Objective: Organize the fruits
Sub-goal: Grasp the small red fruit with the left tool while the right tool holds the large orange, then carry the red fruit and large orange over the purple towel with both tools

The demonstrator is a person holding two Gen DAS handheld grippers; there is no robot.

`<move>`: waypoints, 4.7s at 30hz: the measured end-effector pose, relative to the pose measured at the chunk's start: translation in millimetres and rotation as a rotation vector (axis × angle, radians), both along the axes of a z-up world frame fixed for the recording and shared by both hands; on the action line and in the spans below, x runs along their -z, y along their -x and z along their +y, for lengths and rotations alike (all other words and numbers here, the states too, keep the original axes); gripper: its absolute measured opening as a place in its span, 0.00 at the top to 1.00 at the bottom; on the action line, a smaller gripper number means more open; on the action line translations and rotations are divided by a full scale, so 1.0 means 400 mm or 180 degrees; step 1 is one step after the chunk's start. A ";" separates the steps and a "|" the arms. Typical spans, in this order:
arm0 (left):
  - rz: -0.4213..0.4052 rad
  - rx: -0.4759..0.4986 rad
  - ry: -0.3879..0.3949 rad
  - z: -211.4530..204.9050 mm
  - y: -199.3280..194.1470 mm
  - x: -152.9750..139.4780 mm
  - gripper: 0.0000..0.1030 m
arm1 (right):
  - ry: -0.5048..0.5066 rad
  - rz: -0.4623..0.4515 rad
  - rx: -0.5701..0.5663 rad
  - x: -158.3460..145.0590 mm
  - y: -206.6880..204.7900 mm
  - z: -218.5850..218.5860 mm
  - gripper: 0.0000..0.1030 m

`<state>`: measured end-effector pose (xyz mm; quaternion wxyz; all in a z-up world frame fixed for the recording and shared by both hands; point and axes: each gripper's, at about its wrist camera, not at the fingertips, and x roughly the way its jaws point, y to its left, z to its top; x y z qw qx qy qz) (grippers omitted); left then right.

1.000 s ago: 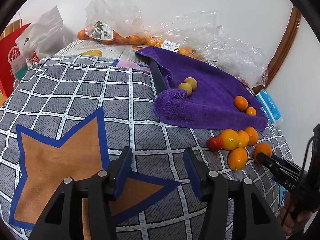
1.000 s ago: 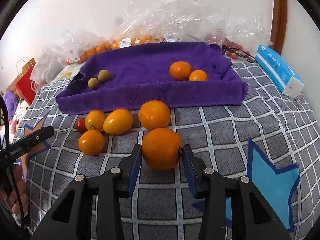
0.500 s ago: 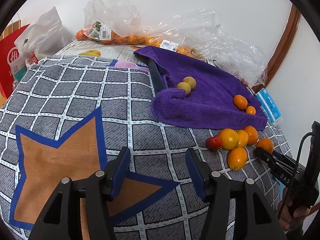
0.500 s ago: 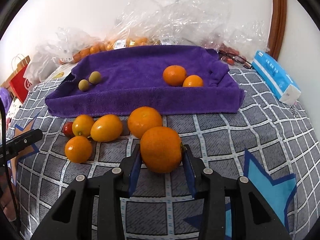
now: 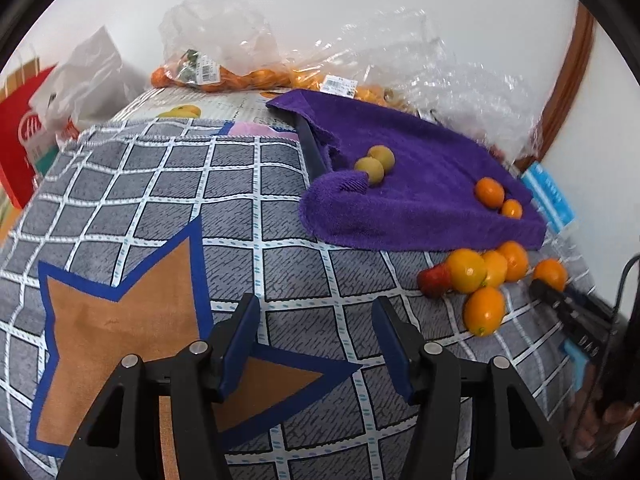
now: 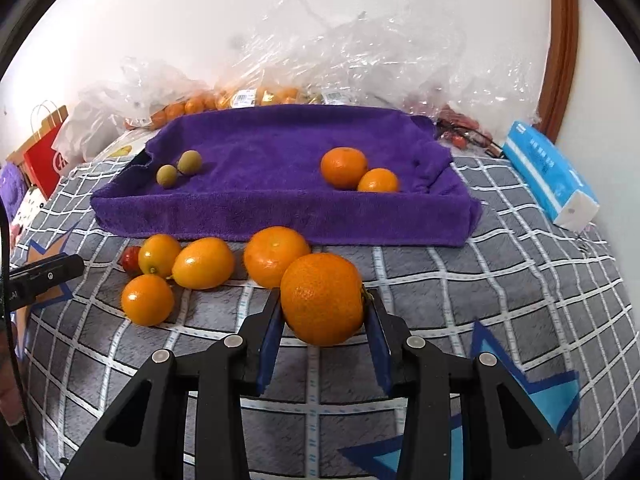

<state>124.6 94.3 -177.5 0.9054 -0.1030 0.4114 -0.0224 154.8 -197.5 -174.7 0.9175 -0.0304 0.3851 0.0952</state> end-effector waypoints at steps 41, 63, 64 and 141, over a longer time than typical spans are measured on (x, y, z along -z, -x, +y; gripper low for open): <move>0.0002 0.0722 0.0507 -0.137 -0.005 -0.011 0.73 | -0.0167 0.0069 0.0212 0.009 0.009 -0.066 0.62; -0.0234 0.0737 0.0284 -0.164 0.013 -0.043 0.44 | -0.0126 0.0129 0.0184 0.021 0.002 -0.065 0.62; -0.0210 0.0738 0.0247 -0.169 0.009 -0.040 0.44 | -0.0127 0.0130 0.0183 0.021 0.002 -0.065 0.62; 0.0100 0.0104 0.0374 -0.147 -0.065 -0.023 0.77 | -0.0438 -0.0240 0.0213 -0.064 0.107 -0.116 0.62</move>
